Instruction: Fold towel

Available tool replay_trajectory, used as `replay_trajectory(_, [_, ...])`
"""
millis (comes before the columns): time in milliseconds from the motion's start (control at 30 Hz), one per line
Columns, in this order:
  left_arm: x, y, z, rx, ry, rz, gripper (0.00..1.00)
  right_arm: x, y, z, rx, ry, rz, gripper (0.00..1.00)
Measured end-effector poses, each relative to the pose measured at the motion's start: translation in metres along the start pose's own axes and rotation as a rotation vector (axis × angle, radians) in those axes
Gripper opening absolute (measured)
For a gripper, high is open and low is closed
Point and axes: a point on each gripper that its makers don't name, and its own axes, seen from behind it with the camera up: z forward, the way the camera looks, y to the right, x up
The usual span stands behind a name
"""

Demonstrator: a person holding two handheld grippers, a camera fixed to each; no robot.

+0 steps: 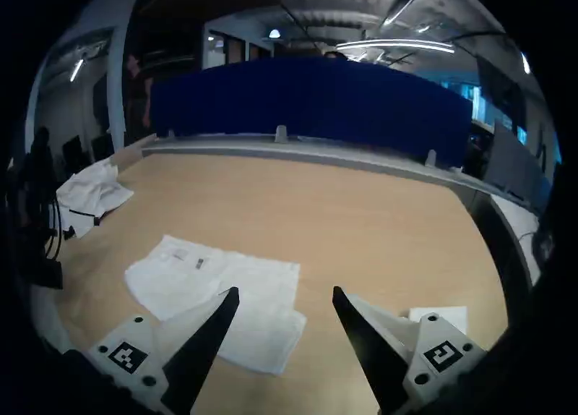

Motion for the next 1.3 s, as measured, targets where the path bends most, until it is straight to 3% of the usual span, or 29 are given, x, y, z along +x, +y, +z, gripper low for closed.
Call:
replay_trajectory(267, [0.034,-0.015,-0.003,0.024,0.102,0.06,0.9,0.052,0.042,-0.008,-0.116,0.154,0.038,1.0])
replay_trajectory(467, [0.048,-0.022,-0.004,0.038,0.172,0.093,0.9,0.068,0.067,-0.015,-0.189,0.245,0.049,1.0])
replay_trajectory(667, [0.047,-0.029,-0.004,0.056,0.246,0.089,0.9,0.06,0.07,-0.015,-0.216,0.316,0.033,1.0])
replay_trajectory(867, [0.042,-0.039,0.005,0.085,0.313,0.103,0.9,0.042,0.071,-0.002,-0.248,0.374,0.018,1.0])
replay_trajectory(1300, [0.027,-0.045,0.024,0.11,0.41,0.161,0.9,0.021,0.072,0.021,-0.253,0.472,0.08,1.0])
